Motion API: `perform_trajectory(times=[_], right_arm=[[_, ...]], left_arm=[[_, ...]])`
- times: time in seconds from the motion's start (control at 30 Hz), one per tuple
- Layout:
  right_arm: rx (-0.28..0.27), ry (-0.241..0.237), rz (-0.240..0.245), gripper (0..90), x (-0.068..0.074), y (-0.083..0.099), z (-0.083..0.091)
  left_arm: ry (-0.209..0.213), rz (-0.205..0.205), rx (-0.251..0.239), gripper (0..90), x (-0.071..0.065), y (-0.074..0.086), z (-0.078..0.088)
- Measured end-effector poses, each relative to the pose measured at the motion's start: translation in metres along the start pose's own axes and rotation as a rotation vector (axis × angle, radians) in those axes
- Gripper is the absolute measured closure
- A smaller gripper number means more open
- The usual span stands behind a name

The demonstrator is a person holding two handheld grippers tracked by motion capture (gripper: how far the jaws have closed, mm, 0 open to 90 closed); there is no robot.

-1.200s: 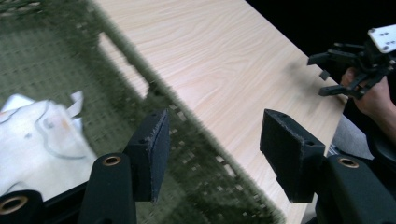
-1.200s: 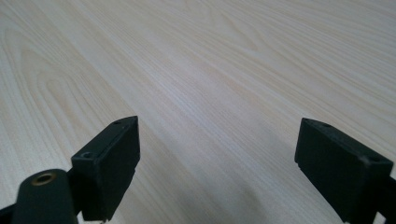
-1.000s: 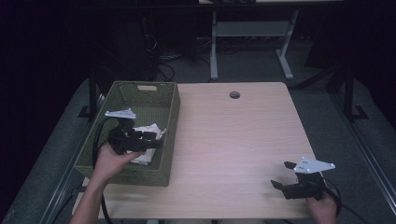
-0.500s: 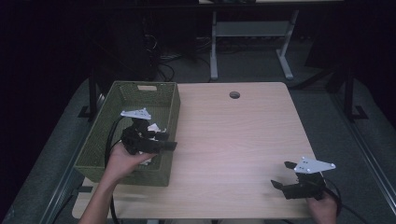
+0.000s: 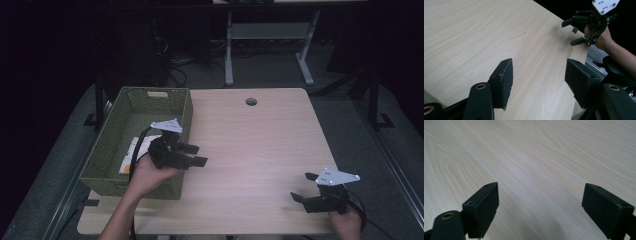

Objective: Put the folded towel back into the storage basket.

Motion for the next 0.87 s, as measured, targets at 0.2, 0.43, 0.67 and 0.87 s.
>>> perform_trajectory(times=[0.2,0.43,0.67,0.87], right_arm=[[-0.008,0.003,0.0,13.5,0.0,-0.001,0.002],[-0.004,0.003,0.001,13.5,0.0,0.0,0.001],[-0.01,0.004,-0.005,13.5,-0.001,0.0,0.002],[-0.02,0.003,0.006,13.5,-0.001,0.0,0.004]], left_arm=[[0.011,-0.025,0.017,39.4,-0.009,-0.005,-0.016],[0.019,-0.049,0.057,38.5,-0.02,-0.004,-0.044],[0.01,-0.08,0.109,37.7,-0.029,0.003,-0.072],[-0.011,-0.122,0.153,36.0,-0.041,0.009,-0.095]])
Point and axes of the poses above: each handheld gripper's, and its own axes: z roughly backward along the jaws, y roughly out of its underside, x roughly to its left, the point moved 2 cm from there along -z, roughly forward along the jaws, and after that the axes turned 8 degrees about y, right-handed, at the moved point
